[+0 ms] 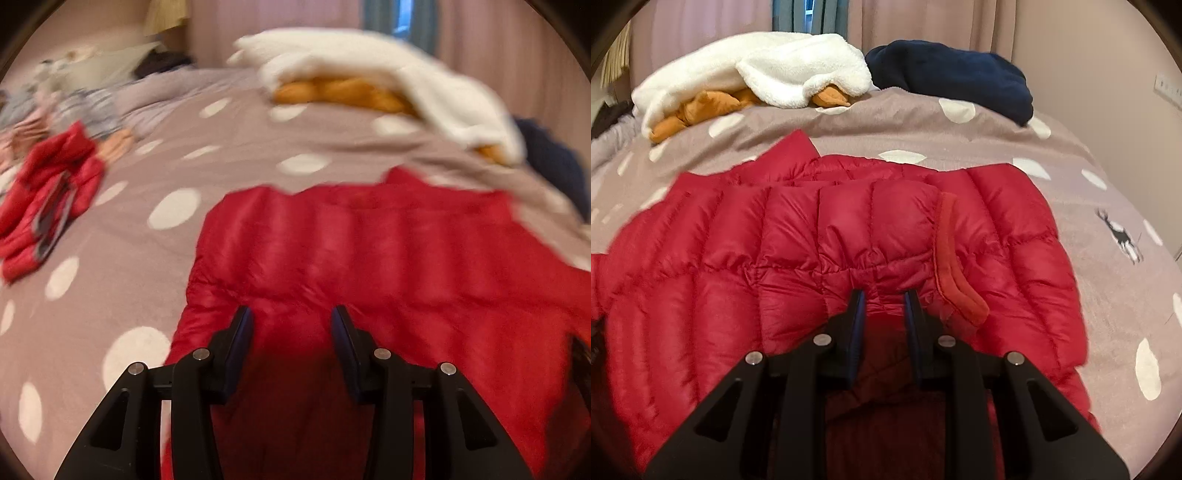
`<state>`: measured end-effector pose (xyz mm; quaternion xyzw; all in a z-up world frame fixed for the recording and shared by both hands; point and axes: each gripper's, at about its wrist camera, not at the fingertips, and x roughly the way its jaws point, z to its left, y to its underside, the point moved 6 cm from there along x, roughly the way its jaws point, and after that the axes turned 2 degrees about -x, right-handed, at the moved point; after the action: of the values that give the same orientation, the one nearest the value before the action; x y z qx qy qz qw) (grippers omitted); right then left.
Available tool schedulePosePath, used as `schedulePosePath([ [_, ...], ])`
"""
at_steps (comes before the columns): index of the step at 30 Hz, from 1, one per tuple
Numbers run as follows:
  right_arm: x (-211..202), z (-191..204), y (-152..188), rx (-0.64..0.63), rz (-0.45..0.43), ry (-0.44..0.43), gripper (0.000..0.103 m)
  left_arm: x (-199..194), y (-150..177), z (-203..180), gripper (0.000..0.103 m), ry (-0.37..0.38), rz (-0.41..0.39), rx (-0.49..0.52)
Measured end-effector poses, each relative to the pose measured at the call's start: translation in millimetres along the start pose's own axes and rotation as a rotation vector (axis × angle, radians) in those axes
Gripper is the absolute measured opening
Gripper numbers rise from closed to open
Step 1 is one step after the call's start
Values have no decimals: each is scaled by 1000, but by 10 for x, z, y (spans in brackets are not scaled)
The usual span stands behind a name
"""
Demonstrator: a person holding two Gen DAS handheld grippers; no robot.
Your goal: Fold large clothes
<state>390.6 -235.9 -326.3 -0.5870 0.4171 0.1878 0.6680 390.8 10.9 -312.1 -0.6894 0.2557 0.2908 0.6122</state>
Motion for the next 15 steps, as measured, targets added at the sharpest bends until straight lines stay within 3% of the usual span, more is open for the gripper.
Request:
schedulePosePath([
  [2, -292, -151, -10, 49, -38, -65, 23, -403, 7, 187, 43, -3, -81, -22],
  [4, -592, -263, 15, 17, -74, -39, 28, -800, 80, 354, 49, -25, -142, -60],
  [6, -891, -332, 82, 7, -105, -75, 28, -1136, 206, 470, 62, 53, -174, -99],
  [8, -1188, -436, 191, 25, -134, -104, 29, -1461, 394, 590, 65, 138, -192, -137],
  [10, -1463, -564, 375, 43, -150, -89, 43, -1690, 559, 693, 65, 186, -207, -156],
  [13, -1788, -816, 765, 94, -150, -73, 65, -1900, 818, 932, 68, 155, -212, -229],
  [15, -1874, -1028, 1010, 145, -124, -59, 66, -1896, 1005, 1084, 80, 154, -191, -287],
])
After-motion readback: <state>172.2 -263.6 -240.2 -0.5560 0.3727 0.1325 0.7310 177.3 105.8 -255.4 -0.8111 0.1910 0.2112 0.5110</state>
